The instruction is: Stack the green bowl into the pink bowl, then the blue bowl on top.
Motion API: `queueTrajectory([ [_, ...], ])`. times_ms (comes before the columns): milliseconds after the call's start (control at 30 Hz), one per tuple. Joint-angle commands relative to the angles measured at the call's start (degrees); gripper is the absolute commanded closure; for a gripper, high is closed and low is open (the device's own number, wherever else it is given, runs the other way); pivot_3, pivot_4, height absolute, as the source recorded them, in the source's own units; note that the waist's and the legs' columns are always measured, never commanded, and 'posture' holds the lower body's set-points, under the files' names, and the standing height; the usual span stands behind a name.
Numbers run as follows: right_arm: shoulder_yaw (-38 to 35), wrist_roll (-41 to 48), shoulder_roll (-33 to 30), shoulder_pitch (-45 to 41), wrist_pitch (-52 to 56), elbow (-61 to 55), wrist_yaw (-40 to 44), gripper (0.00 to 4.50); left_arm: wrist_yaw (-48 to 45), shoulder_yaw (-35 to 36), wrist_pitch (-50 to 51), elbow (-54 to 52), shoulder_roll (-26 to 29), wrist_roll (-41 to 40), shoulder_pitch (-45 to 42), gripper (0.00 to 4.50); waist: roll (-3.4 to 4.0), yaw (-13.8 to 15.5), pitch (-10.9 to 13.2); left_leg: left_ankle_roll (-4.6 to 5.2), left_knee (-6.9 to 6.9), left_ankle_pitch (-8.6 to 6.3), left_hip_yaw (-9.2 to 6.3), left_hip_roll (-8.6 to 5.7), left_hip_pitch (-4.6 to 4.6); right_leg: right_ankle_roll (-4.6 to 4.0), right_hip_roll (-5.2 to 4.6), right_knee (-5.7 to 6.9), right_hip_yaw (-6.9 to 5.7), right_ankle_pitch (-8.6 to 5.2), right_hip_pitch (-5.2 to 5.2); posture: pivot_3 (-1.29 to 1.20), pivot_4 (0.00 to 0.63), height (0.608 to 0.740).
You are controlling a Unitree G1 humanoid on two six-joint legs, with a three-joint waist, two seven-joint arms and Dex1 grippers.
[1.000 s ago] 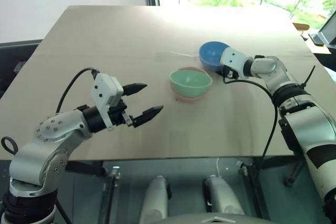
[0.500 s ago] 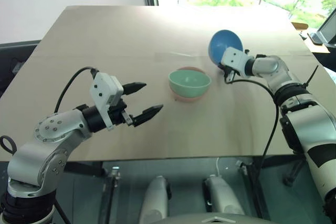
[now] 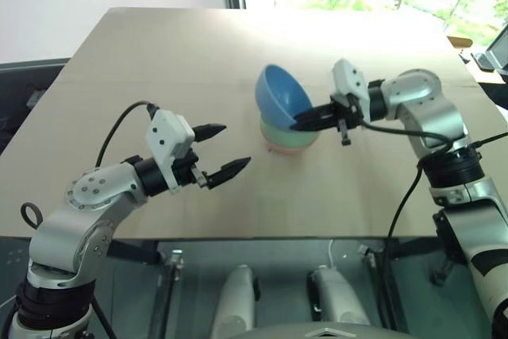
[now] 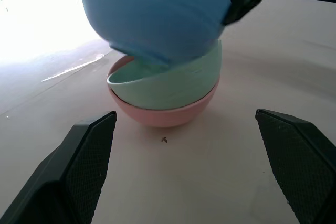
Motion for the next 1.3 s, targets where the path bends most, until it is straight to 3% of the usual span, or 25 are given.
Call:
queueTrajectory([
  [33, 1.2, -3.2, 0.0, -0.7, -4.4, 0.5, -2.2, 4.44, 0.2, 0.7, -1.4, -1.5, -0.2, 0.3, 0.1, 0.0, 0.0, 0.0, 0.0, 0.0, 0.0, 0.0, 0.02, 0.0, -0.01, 0.0, 0.0, 0.0, 0.01, 0.0, -0.01, 0.0, 0.15, 0.74],
  [200, 2.0, -3.9, -0.1, -2.4, -3.6, 1.7, -1.8, 4.44, 0.8, 1.4, -1.4, -2.5, -0.1, 0.3, 1.6, 0.0, 0.0, 0.2, 0.0, 0.0, -0.01, 0.0, 0.01, 0.0, -0.03, 0.0, 0.0, -0.02, 0.01, 0.0, -0.02, 0.0, 0.15, 0.74],
  [333, 2.4, -4.4, -1.4, -3.2, -2.4, 1.4, -0.2, 3.28, 1.1, 1.7, -1.5, -2.8, -0.2, 0.3, 2.1, 0.0, 0.0, 0.2, 0.0, 0.0, -0.01, 0.0, 0.01, 0.0, -0.02, 0.0, 0.0, -0.02, 0.01, 0.0, -0.01, 0.0, 0.15, 0.74],
  [567, -3.6, -0.9, -3.6, -0.8, 3.3, -8.6, -5.9, 0.31, 1.6, 1.4, -2.3, -1.8, -0.7, 0.8, 2.3, 0.0, -0.01, 0.4, 0.0, 0.0, -0.03, 0.0, 0.01, 0.0, -0.03, 0.0, 0.0, -0.02, 0.01, 0.0, -0.03, 0.0, 0.15, 0.74],
  [733, -12.6, 5.2, -8.1, 8.8, 12.4, -24.0, -11.4, 0.31, 1.2, 2.9, -1.7, -1.2, -1.8, -1.4, 3.0, 0.0, -0.05, 0.9, 0.0, 0.0, -0.03, -0.01, -0.04, -0.01, -0.06, 0.0, -0.03, -0.11, -0.03, 0.0, 0.02, 0.0, 0.15, 0.74],
  [767, -15.2, 6.4, -7.7, 11.2, 14.9, -26.6, -14.5, 0.15, 0.9, 3.3, -2.1, -0.8, -1.8, -1.3, 3.3, 0.0, -0.05, 0.8, 0.0, 0.0, -0.02, -0.01, -0.02, -0.02, -0.06, 0.0, -0.04, -0.13, -0.03, 0.0, 0.03, 0.0, 0.15, 0.74],
  [900, -22.3, 8.2, -10.2, 23.9, 19.4, -36.3, -20.6, 0.15, -0.5, 5.6, -2.4, 1.2, -1.6, -2.4, 4.4, 0.0, -0.05, 0.5, 0.0, 0.0, -0.05, -0.01, -0.04, 0.0, -0.01, 0.0, -0.01, -0.1, -0.01, -0.01, 0.03, 0.0, 0.15, 0.74],
  [1033, -28.4, 9.4, -12.5, 34.0, 21.5, -41.4, -24.6, 0.15, -0.1, 7.2, -3.6, 3.5, -1.0, -0.1, 4.9, 0.0, -0.06, 0.4, 0.0, 0.0, -0.04, -0.01, -0.01, -0.01, -0.02, 0.0, -0.02, -0.11, 0.01, -0.02, 0.02, 0.0, 0.15, 0.74],
  [1300, -39.8, 14.2, -14.9, 48.9, 18.8, -45.9, -24.6, 0.15, -4.7, 9.8, -8.8, 6.9, 0.7, 2.3, 9.0, 0.0, -0.09, 0.4, -0.1, 0.0, -0.02, -0.01, 0.04, 0.0, 0.01, -0.03, -0.02, -0.17, 0.05, -0.05, 0.05, 0.0, 0.15, 0.74],
])
